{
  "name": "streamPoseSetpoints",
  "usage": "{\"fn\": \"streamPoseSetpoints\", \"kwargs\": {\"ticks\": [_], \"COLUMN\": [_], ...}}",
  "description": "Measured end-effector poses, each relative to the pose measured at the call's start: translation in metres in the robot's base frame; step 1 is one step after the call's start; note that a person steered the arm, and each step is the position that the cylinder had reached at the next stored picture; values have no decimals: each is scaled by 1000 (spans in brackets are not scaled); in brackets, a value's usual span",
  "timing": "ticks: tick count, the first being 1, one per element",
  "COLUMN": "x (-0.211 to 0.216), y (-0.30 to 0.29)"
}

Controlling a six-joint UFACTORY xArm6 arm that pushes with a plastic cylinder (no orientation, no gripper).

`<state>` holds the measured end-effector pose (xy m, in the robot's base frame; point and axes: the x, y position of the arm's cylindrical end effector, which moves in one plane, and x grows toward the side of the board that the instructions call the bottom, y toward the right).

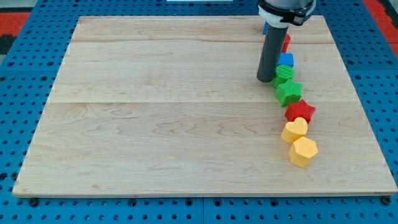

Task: Adjust the yellow hexagonred stargreen circlegreen star in a vertical line

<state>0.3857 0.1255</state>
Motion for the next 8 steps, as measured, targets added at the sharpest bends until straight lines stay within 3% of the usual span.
{"fn": "streamPoseSetpoints", "kwargs": {"ticks": [3,5,6,8], "x": [-2,-19,34,40], "y": [12,-69,-85,-96]}}
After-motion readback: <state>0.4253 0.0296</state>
